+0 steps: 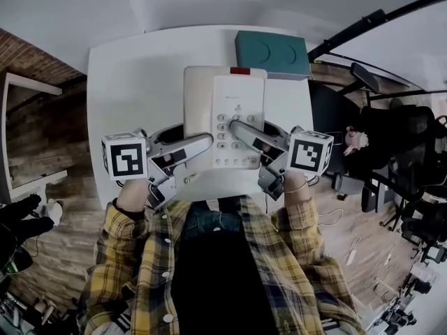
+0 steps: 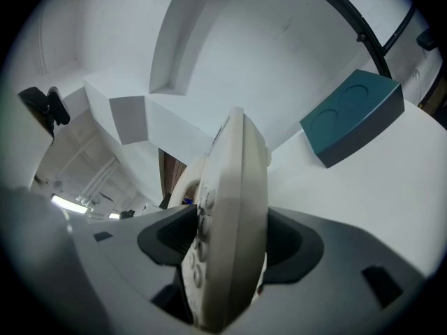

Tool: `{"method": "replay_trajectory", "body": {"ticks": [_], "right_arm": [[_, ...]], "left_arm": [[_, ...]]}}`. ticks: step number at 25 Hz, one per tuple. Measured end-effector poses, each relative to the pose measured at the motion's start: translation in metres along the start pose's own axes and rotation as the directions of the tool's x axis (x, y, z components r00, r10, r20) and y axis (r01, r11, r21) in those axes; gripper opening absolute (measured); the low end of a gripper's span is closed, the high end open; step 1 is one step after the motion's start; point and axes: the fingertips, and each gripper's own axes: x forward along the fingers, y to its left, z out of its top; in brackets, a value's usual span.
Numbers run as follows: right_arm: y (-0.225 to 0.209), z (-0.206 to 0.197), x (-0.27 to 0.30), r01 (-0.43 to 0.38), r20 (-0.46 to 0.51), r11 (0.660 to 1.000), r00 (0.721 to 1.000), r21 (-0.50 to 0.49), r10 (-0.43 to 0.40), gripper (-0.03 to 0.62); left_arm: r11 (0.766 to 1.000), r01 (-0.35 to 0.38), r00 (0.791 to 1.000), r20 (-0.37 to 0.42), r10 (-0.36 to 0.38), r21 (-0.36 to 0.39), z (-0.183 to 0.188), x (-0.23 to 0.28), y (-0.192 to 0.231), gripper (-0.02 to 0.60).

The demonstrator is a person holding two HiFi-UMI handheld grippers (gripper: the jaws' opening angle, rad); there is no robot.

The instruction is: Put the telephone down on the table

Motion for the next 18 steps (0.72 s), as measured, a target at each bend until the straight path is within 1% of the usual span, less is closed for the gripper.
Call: {"method": "replay_trajectory", "body": {"ticks": [6,12,15,18], "right_arm": [[-0.012,-0.022,0.013,0.014,-0.051,1.000,0.999,0.017,-0.013,0.270],[-0.035,-0.034,0.022,0.055,-0.094,0.998,0.994,0.025,-0.052,0.270],[-0.043,-0.039,0.026,0.061,-0.109,0.998,0.992,0.019,-0.058,0.270],[-0.057,-0.045,0.032,0.069,-0.131,0.997,0.989,0.038,-0.063,0.268]], "left_arm": [[0.999,-0.012,1.000,-0.009,0.011,-0.046,-0.018,-0.008,0.021,0.388],[0.997,-0.066,0.998,-0.021,0.065,-0.047,-0.027,-0.007,0.049,0.388],[0.995,-0.066,0.998,-0.009,0.065,-0.079,-0.033,-0.006,0.060,0.388],[0.991,-0.074,0.997,-0.002,0.074,-0.112,-0.039,-0.003,0.074,0.388]]}}
